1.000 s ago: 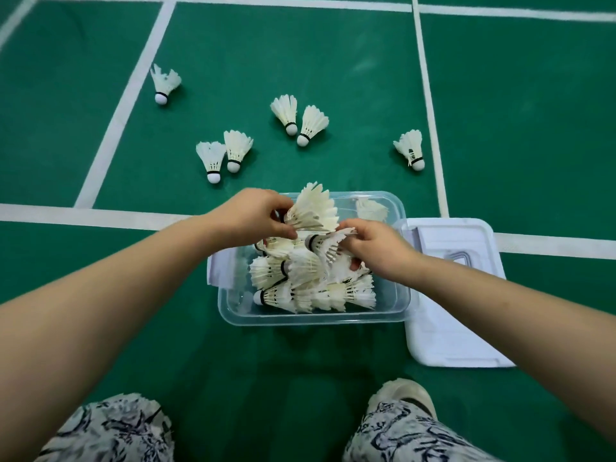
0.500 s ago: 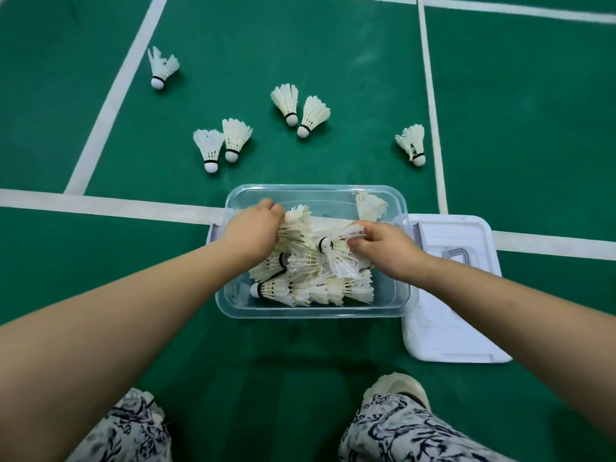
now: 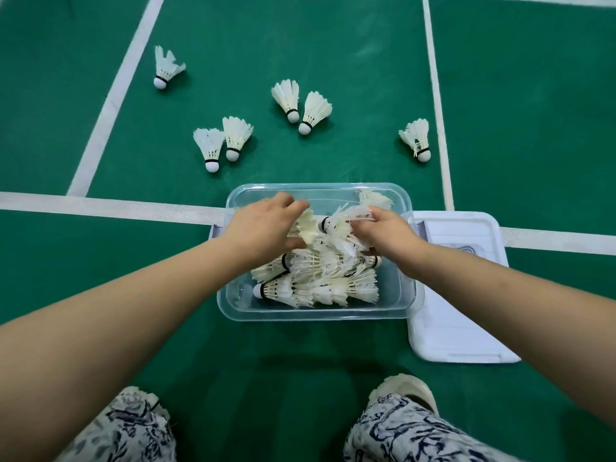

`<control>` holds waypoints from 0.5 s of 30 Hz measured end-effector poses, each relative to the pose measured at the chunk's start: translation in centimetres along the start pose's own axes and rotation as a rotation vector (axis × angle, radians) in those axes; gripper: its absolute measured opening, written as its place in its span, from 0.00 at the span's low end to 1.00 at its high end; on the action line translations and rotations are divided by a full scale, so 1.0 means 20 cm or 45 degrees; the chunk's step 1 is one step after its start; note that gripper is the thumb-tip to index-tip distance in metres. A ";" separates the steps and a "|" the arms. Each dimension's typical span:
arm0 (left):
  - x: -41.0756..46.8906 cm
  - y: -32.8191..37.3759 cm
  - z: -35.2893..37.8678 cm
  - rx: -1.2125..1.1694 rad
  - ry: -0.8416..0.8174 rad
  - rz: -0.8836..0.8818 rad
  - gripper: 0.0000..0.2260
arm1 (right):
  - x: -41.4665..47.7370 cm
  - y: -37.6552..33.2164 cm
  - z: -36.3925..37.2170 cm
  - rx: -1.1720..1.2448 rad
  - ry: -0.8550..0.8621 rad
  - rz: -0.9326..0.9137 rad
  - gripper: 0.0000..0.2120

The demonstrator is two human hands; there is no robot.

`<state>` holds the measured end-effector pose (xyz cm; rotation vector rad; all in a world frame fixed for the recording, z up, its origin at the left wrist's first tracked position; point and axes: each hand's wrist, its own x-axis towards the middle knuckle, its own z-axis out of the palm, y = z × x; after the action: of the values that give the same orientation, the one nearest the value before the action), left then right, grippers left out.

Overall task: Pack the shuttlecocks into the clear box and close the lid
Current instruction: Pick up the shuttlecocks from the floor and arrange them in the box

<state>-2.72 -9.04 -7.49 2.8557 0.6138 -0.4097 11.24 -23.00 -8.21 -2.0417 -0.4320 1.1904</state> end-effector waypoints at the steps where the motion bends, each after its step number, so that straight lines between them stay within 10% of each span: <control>1: 0.01 0.01 0.02 0.055 0.001 0.039 0.29 | 0.00 0.00 0.00 0.120 -0.012 0.068 0.02; 9: 0.06 0.00 0.12 0.185 0.060 0.063 0.18 | 0.06 -0.01 0.06 0.330 -0.071 0.336 0.08; 15: 0.03 0.00 0.05 -0.238 0.101 0.000 0.35 | 0.10 -0.07 0.06 0.046 -0.102 0.211 0.07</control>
<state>-2.34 -9.06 -8.64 2.7033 0.6310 -0.2269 11.28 -20.36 -8.78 -2.0357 -0.2812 1.3731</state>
